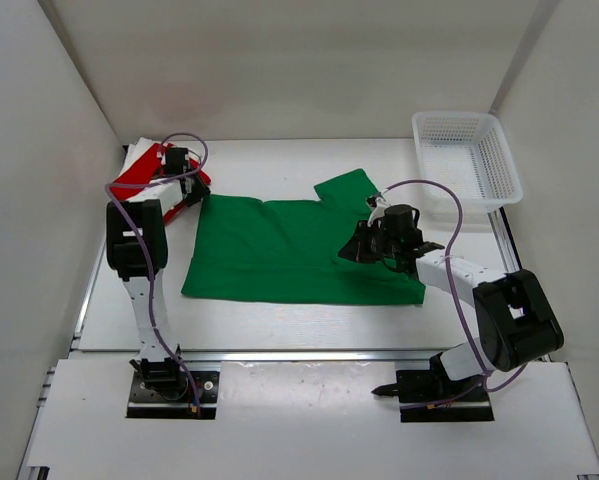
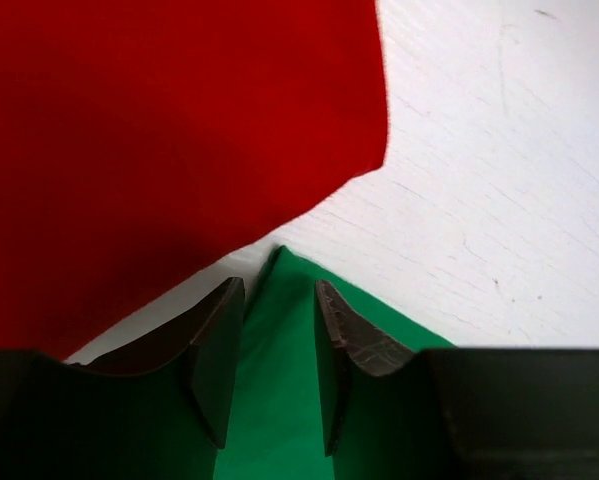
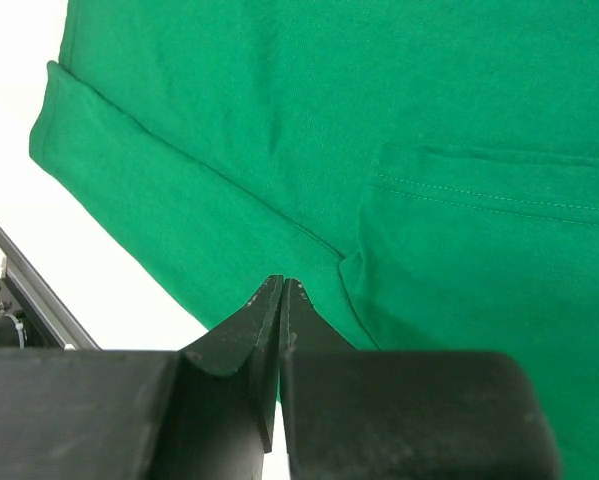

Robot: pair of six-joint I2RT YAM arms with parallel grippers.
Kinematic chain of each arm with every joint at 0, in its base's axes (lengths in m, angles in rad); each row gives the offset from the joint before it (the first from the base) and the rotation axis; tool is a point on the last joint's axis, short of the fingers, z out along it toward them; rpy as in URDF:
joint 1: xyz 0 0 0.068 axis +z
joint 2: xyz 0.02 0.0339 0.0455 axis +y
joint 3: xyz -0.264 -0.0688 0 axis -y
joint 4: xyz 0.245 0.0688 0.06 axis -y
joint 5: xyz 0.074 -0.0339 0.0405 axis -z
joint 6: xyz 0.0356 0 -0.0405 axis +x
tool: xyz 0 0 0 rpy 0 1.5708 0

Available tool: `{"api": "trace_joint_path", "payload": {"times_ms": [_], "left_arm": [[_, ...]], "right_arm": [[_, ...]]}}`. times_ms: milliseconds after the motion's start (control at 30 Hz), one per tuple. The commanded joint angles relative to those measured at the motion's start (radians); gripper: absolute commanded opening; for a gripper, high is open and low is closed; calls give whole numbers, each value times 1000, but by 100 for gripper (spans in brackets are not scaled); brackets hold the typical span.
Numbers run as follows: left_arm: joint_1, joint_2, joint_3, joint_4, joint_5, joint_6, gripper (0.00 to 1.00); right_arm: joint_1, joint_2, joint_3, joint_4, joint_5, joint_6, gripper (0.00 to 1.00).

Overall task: Fold and stack the t-shirts
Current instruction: Grap the side of the flattened tshirt furthest away from the robot with both arms

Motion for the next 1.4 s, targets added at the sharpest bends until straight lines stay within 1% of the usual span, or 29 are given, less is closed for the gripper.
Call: {"api": "trace_joint_path", "payload": {"times_ms": [0,133,167,233,433,533,567,600,633,700,833,867,900,933,967,1000,1067,1100,1133,1167,1233,1267,1300,1333,1367], "left_arm": [[-5,12,26,-13,-23,-11,42],[-7,33,80,-52,-28,5,40],[-42,33,86,-56,-37,12,39],[-47,36,86,-63,-61,18,40],[-50,36,92,-53,-48,18,39],[-44,30,77,-41,-51,6,29],[-41,27,71,-32,-48,6,24],[-38,27,69,-30,-46,3,16],[-38,29,67,-27,-43,-5,12],[-32,13,40,-9,-48,-17,0],[-32,-53,-35,60,-51,-58,0],[-30,-62,-44,74,-49,-63,0],[-28,-82,-64,92,-40,-64,0],[-27,-111,-95,112,-44,-66,0],[-30,-129,-106,128,-38,-72,0],[-30,-166,-139,160,-31,-84,0],[-24,-220,-196,203,0,-104,0],[-24,-253,-221,227,3,-107,0],[-27,-280,-238,235,6,-104,0],[-30,-303,-248,241,6,-101,0],[-41,-327,-268,243,9,-104,0],[-36,-346,-293,243,20,-113,0],[-41,-355,-305,276,29,-123,0],[-42,-373,-330,296,28,-127,0],[-45,-389,-350,307,49,-132,0]], "right_arm": [[10,-11,-3,52,-8,-9,0],[6,-34,0,65,-17,0,0],[9,-38,4,64,-16,2,0],[1,-52,0,74,-11,14,0],[-17,-49,24,99,-20,31,0],[-14,-37,49,101,-7,35,1],[-22,-26,52,104,0,46,0],[-31,-16,53,111,1,46,0],[-39,-9,65,113,9,51,2],[-68,49,96,102,39,43,9],[-132,180,197,56,46,23,23],[-136,194,239,39,72,2,26],[-139,230,295,7,123,-24,34],[-151,274,328,-8,148,-38,37],[-154,302,404,-49,188,-60,40],[-163,355,438,-85,228,-63,40],[-198,437,592,-145,260,-92,40],[-195,487,674,-189,292,-103,40],[-208,539,706,-230,328,-116,40],[-212,564,777,-249,346,-135,40],[-212,676,900,-338,372,-159,40],[-206,745,993,-364,383,-178,40],[-206,774,1101,-434,409,-192,39],[-203,850,1160,-521,415,-201,38],[-206,935,1298,-563,425,-219,38]]}}
